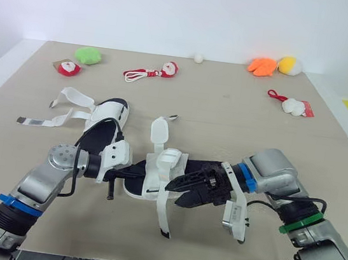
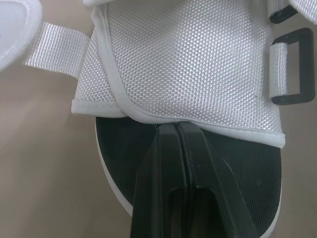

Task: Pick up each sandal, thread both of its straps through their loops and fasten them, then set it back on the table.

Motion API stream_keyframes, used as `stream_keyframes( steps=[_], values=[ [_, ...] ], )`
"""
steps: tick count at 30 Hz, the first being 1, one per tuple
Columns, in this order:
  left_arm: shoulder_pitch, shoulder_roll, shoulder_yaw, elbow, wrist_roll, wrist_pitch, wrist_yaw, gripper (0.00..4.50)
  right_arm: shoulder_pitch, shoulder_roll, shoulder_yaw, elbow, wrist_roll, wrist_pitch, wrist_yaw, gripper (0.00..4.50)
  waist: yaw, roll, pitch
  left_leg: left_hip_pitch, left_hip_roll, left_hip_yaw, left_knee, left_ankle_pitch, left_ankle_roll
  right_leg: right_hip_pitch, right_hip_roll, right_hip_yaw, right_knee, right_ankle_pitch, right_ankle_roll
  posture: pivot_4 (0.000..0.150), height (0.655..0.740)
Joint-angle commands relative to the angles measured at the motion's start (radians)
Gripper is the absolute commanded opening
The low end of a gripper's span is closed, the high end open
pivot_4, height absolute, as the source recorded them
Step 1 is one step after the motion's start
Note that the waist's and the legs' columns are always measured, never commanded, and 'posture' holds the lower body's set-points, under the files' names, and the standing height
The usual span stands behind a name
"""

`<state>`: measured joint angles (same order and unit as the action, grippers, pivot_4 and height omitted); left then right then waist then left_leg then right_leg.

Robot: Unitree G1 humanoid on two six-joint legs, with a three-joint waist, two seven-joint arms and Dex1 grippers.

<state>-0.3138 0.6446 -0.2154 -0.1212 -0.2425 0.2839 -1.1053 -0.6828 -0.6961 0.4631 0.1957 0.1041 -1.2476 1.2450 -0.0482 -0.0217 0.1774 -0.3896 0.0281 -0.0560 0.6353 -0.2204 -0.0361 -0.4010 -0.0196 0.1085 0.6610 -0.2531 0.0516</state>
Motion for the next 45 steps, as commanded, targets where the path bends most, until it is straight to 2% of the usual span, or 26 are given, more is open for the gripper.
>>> stream_keyframes(
  steps=[1, 4, 6, 7, 8, 10, 12, 16, 18, 23, 32, 45],
  values=[
    [0.046, 0.017, -0.050, 0.031, 0.034, 0.042, -0.010, 0.00, 0.038, -0.089, -0.009, -0.121, 0.106, 0.133, -0.040, 4.42, 0.001, 0.000, 0.000, 0.000, 0.000, 0.000, 0.000, 0.000, 0.000, 0.000, 0.000, 0.000, 0.000, 0.000, 0.000, 0.150, 0.7400],
    [0.053, 0.018, -0.050, 0.029, 0.033, 0.042, -0.006, 0.00, 0.127, -0.197, -0.032, -0.292, 0.263, 0.436, -0.063, 4.42, 0.002, 0.000, 0.000, 0.000, 0.000, 0.000, 0.000, -0.001, 0.001, 0.000, -0.001, 0.000, 0.000, -0.001, 0.001, 0.150, 0.7400],
    [0.056, 0.016, -0.051, 0.027, 0.032, 0.043, -0.004, 0.00, 0.193, -0.295, -0.046, -0.424, 0.411, 0.716, -0.083, 4.42, 0.003, 0.000, 0.000, 0.000, 0.000, -0.001, -0.001, -0.001, 0.002, 0.001, -0.001, 0.000, 0.000, -0.001, 0.002, 0.150, 0.7400],
    [0.057, 0.015, -0.051, 0.027, 0.032, 0.043, -0.003, 0.00, 0.221, -0.370, -0.058, -0.504, 0.539, 0.906, -0.111, 4.42, 0.003, 0.001, 0.000, 0.000, -0.001, -0.001, -0.001, -0.001, 0.002, 0.001, -0.002, -0.001, 0.001, -0.001, 0.001, 0.150, 0.7400],
    [0.058, 0.014, -0.052, 0.027, 0.032, 0.044, -0.003, 0.00, 0.234, -0.467, -0.071, -0.582, 0.729, 1.146, -0.171, 4.42, 0.003, 0.003, 0.000, 0.000, -0.001, -0.001, -0.001, -0.001, 0.002, 0.001, -0.002, -0.001, 0.001, -0.001, 0.001, 0.150, 0.7400],
    [0.058, 0.011, -0.053, 0.028, 0.032, 0.044, -0.003, 0.00, 0.215, -0.598, -0.089, -0.661, 1.028, 1.531, -0.242, 4.42, 0.002, 0.004, 0.000, 0.000, -0.002, -0.001, -0.001, -0.001, 0.002, 0.001, -0.004, -0.001, 0.001, -0.003, -0.001, 0.150, 0.7400],
    [0.058, 0.009, -0.053, 0.029, 0.031, 0.044, -0.004, 0.00, 0.162, -0.628, -0.085, -0.657, 1.217, 1.803, -0.333, 4.42, 0.000, 0.002, -0.001, 0.001, -0.001, 0.001, -0.001, -0.001, 0.002, 0.001, -0.004, 0.000, 0.002, -0.004, -0.003, 0.150, 0.7400],
    [0.059, 0.010, -0.051, 0.028, 0.030, 0.045, -0.007, 0.00, 0.088, -0.605, -0.092, -0.673, 1.295, 2.125, -0.442, 4.42, 0.001, -0.003, -0.002, 0.003, 0.001, 0.000, 0.000, -0.001, 0.002, 0.001, -0.002, -0.002, 0.001, -0.003, -0.005, 0.150, 0.7400],
    [0.061, 0.014, -0.051, 0.027, 0.030, 0.046, -0.010, 0.00, 0.073, -0.580, -0.097, -0.649, 1.402, 2.261, -0.529, 4.42, 0.001, -0.002, -0.003, 0.000, 0.000, 0.001, 0.000, -0.001, 0.002, -0.002, -0.002, -0.001, 0.001, -0.004, -0.004, 0.150, 0.7400],
    [0.060, 0.015, -0.050, 0.028, 0.032, 0.047, -0.014, 0.00, 0.047, -0.476, -0.101, -0.567, 1.554, 2.437, -0.738, 4.42, 0.002, -0.002, -0.003, -0.004, -0.001, 0.000, -0.001, -0.002, 0.001, -0.004, -0.002, -0.002, 0.001, -0.004, 0.003, 0.150, 0.7400],
    [0.075, 0.018, -0.047, 0.001, 0.027, 0.061, -0.008, 0.00, 0.007, -0.333, -0.053, -0.507, 1.835, 2.480, -1.102, 4.42, 0.001, -0.002, -0.003, -0.004, -0.001, 0.000, -0.001, -0.002, 0.001, -0.004, -0.002, -0.001, 0.001, -0.003, 0.003, 0.150, 0.7400],
    [0.116, 0.030, -0.041, -0.065, 0.009, 0.109, 0.003, 0.00, 0.043, -0.176, 0.008, -0.507, 1.868, 2.435, -1.342, 4.42, 0.001, -0.003, -0.003, -0.005, 0.000, 0.000, -0.001, -0.006, 0.008, -0.004, -0.001, -0.001, 0.001, -0.006, 0.003, 0.150, 0.7400]
  ],
)
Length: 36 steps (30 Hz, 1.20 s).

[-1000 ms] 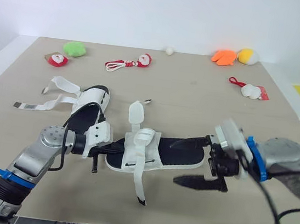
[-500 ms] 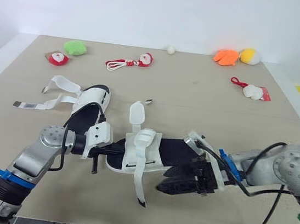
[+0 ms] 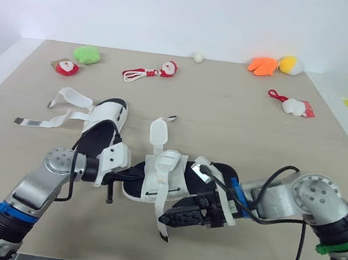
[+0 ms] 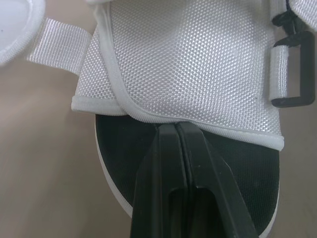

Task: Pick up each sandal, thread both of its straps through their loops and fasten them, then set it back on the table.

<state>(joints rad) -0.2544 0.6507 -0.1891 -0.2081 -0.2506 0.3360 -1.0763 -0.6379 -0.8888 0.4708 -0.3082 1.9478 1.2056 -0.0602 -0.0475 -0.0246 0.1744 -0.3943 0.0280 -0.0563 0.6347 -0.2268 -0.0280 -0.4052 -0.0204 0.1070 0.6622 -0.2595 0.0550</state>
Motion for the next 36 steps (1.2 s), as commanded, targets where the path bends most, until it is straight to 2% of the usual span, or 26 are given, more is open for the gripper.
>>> stream_keyframes(
  steps=[1, 6, 9, 12, 13, 16, 18, 26, 36],
  values=[
    [0.057, 0.025, -0.067, 0.019, 0.016, 0.061, -0.026, 0.00, 0.000, 0.024, 0.001, -0.004, 0.024, -0.018, -0.047, 4.42, 0.000, 0.000, 0.000, 0.000, 0.000, 0.000, 0.000, 0.000, 0.000, 0.000, 0.000, 0.000, 0.000, 0.000, 0.000, 0.150, 0.7400],
    [0.059, 0.027, -0.066, 0.009, 0.013, 0.073, -0.023, 0.00, 0.017, 0.050, 0.003, -0.011, 0.024, -0.025, -0.094, 4.42, 0.000, 0.000, 0.000, 0.000, 0.000, 0.000, 0.000, -0.002, 0.003, 0.000, 0.000, 0.000, 0.000, -0.001, -0.001, 0.150, 0.7400],
    [0.057, 0.026, -0.066, 0.009, 0.011, 0.077, -0.022, 0.00, 0.030, 0.058, 0.003, -0.016, 0.024, -0.023, -0.112, 3.69, 0.000, 0.000, 0.000, 0.000, 0.000, 0.000, 0.000, -0.002, 0.003, 0.000, 0.000, 0.000, 0.000, -0.002, -0.001, 0.150, 0.7400],
    [0.051, 0.026, -0.066, 0.015, 0.010, 0.077, -0.023, 0.00, 0.038, 0.055, 0.000, -0.020, 0.024, -0.012, -0.110, 2.39, 0.000, 0.000, 0.000, 0.000, 0.000, 0.000, 0.000, -0.002, 0.004, 0.000, 0.000, 0.000, 0.000, -0.002, -0.001, 0.150, 0.7400],
    [0.049, 0.025, -0.066, 0.017, 0.010, 0.077, -0.023, 0.00, 0.039, 0.051, -0.003, -0.023, 0.024, -0.004, -0.099, 1.74, 0.000, 0.000, 0.000, 0.000, 0.000, 0.000, 0.000, -0.002, 0.004, 0.000, 0.000, 0.000, 0.000, -0.002, -0.001, 0.150, 0.7400],
    [0.036, 0.022, -0.067, 0.033, 0.013, 0.069, -0.024, 0.00, 0.025, 0.039, -0.039, -0.039, 0.024, 0.032, 0.016, 0.92, 0.000, 0.000, 0.000, 0.000, 0.000, 0.000, 0.000, -0.002, 0.004, 0.000, 0.000, -0.001, 0.000, -0.002, -0.001, 0.150, 0.7400],
    [0.028, 0.020, -0.069, 0.044, 0.018, 0.060, -0.027, 0.00, -0.007, 0.037, -0.067, -0.026, 0.024, 0.053, 0.104, 0.08, 0.000, 0.000, 0.000, 0.000, 0.000, 0.000, 0.000, -0.002, 0.004, 0.000, 0.000, -0.001, 0.000, -0.002, -0.001, 0.150, 0.7400],
    [-0.005, 0.013, -0.078, 0.088, 0.028, 0.032, -0.032, 0.00, -0.224, 0.105, -0.113, 0.244, 0.006, 0.102, 0.237, 0.02, -0.001, 0.000, 0.000, 0.001, 0.001, 0.000, 0.001, -0.002, 0.004, 0.001, 0.001, -0.001, 0.000, 0.001, -0.003, 0.150, 0.7400],
    [-0.012, 0.007, -0.076, 0.096, 0.031, 0.021, -0.024, 0.00, -0.342, 0.226, -0.166, 0.456, -0.221, 0.206, 0.356, 0.02, 0.002, 0.000, 0.000, -0.001, 0.000, -0.001, 0.001, -0.002, 0.004, -0.001, 0.001, -0.001, 0.000, 0.001, -0.002, 0.150, 0.7400]
  ],
)
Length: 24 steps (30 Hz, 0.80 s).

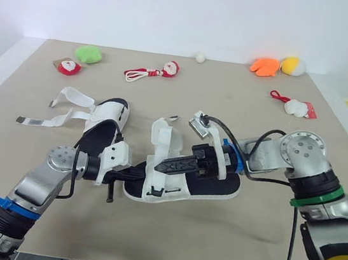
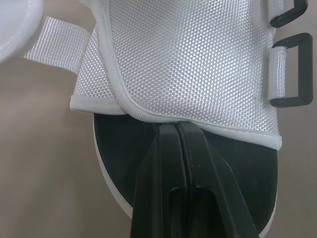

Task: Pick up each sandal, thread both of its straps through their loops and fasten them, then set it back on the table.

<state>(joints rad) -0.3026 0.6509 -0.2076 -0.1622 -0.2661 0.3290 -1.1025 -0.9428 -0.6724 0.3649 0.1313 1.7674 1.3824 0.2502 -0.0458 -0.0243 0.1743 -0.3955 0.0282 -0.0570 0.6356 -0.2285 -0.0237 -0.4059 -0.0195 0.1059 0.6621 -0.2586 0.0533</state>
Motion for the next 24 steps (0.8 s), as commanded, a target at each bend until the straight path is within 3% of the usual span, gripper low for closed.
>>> stream_keyframes(
  steps=[1, 7, 13, 24],
  values=[
    [0.040, 0.007, -0.057, 0.048, 0.047, 0.027, 0.004, 0.00, -0.045, 0.014, -0.066, 0.023, -0.078, 0.040, 0.064, 0.02, 0.000, 0.000, 0.000, 0.000, 0.000, 0.000, 0.000, 0.000, 0.000, 0.000, 0.000, 0.000, 0.000, 0.000, 0.000, 0.150, 0.7400],
    [0.049, 0.007, -0.055, 0.041, 0.045, 0.028, 0.010, 0.00, -0.110, 0.037, -0.087, 0.065, -0.294, 0.091, 0.214, 0.02, -0.001, 0.000, 0.000, 0.000, 0.000, 0.000, 0.000, 0.000, 0.000, 0.000, 0.000, -0.001, 0.000, 0.001, -0.001, 0.150, 0.7400],
    [0.048, 0.003, -0.053, 0.036, 0.045, 0.032, 0.018, 0.00, -0.147, 0.002, -0.015, -0.001, -0.546, 0.078, 0.436, 0.02, 0.000, 0.001, 0.000, 0.000, 0.000, 0.000, 0.000, 0.000, 0.000, 0.000, 0.000, -0.001, 0.000, 0.000, 0.000, 0.150, 0.7400],
    [0.061, 0.002, -0.056, 0.024, 0.041, 0.034, 0.030, 0.00, -0.119, -0.014, 0.025, -0.077, -0.764, 0.079, 0.653, 0.02, 0.000, 0.001, 0.000, 0.000, 0.000, -0.001, 0.000, 0.000, 0.000, 0.000, 0.000, -0.001, 0.000, 0.000, 0.000, 0.150, 0.7400]
  ],
)
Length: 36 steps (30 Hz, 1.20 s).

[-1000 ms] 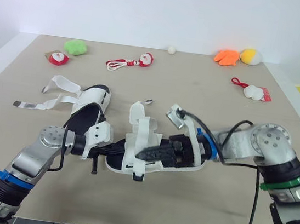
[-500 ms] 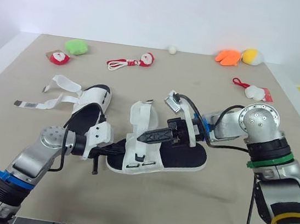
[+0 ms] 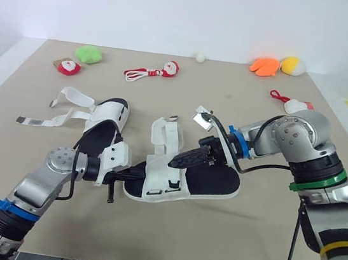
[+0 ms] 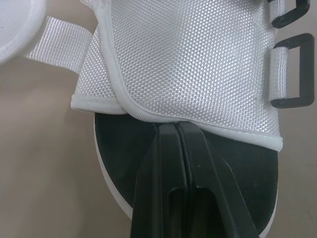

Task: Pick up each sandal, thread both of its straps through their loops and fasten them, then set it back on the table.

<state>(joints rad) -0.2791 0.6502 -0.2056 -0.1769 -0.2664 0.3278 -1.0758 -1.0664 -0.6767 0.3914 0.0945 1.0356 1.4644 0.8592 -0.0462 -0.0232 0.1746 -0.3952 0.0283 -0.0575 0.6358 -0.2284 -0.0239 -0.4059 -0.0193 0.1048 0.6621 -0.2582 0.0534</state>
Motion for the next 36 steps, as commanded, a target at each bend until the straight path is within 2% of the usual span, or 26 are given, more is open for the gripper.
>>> stream_keyframes(
  steps=[1, 36],
  values=[
    [0.038, 0.002, -0.058, 0.038, 0.041, 0.035, 0.004, 0.00, 0.007, -0.008, -0.004, -0.044, -0.042, 0.001, 0.053, 0.02, 0.000, 0.000, 0.000, 0.000, 0.000, 0.000, 0.000, 0.000, 0.000, 0.000, 0.000, 0.000, 0.000, 0.000, 0.000, 0.150, 0.7400],
    [0.033, -0.006, -0.063, 0.041, 0.043, 0.034, 0.007, 0.00, 0.057, 0.049, -0.079, -0.122, -0.137, 0.066, 0.108, 0.02, 0.000, 0.000, 0.000, 0.000, -0.001, -0.001, 0.000, 0.000, 0.000, 0.000, -0.001, -0.001, 0.000, 0.000, 0.000, 0.150, 0.7400]
  ],
)
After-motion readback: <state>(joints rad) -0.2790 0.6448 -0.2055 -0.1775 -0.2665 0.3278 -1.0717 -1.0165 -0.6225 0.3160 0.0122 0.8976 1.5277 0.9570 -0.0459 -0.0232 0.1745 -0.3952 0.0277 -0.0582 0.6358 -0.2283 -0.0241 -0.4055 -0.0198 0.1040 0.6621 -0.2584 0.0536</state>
